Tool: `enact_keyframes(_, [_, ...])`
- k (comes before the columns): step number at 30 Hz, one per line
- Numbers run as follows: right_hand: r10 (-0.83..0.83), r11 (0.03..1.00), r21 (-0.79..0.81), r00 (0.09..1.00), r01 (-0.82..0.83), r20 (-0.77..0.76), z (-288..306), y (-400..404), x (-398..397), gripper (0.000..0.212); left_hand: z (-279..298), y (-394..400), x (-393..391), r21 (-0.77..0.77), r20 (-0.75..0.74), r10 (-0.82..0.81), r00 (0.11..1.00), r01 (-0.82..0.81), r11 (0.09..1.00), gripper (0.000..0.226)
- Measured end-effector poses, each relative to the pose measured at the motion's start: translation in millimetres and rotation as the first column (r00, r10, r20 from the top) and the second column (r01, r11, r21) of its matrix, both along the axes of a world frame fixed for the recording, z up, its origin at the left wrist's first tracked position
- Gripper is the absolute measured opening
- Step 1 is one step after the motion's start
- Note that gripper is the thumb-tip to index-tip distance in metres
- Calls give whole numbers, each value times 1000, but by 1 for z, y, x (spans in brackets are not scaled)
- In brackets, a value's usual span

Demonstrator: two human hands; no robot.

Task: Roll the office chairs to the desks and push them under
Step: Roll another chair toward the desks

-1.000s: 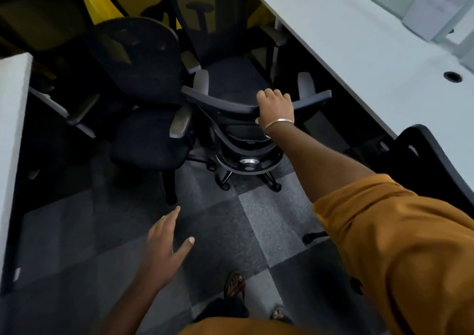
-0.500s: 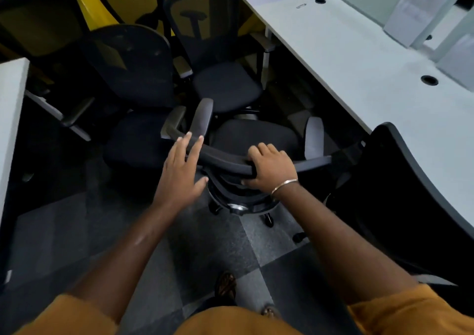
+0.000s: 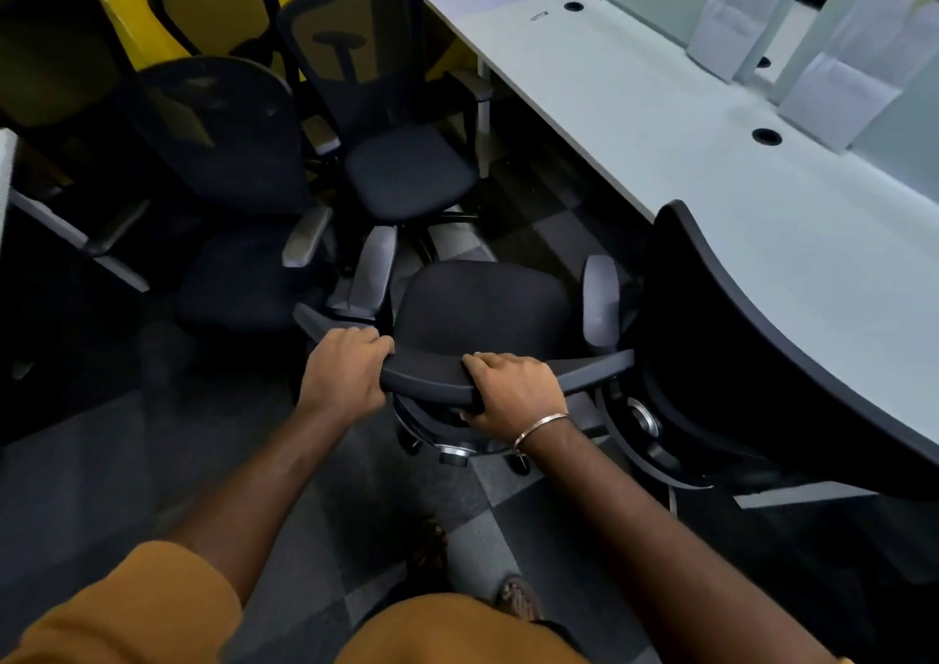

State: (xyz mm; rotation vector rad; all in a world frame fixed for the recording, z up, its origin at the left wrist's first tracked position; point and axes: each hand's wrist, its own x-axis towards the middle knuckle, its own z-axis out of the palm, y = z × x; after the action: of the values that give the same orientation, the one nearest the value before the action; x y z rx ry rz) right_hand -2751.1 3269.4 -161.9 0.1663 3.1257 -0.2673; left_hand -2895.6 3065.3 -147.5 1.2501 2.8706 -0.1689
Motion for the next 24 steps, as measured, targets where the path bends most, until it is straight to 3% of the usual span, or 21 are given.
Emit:
enact_keyframes(12, [234, 972, 6, 972, -234, -33, 1, 1, 115, 73, -15, -47, 166, 118, 31, 111, 993, -114, 986, 37])
enact_keyframes(24, [396, 918, 55, 908, -392, -135, -9, -65, 175, 67, -22, -136, 263, 170, 57, 203, 978, -210, 963, 39])
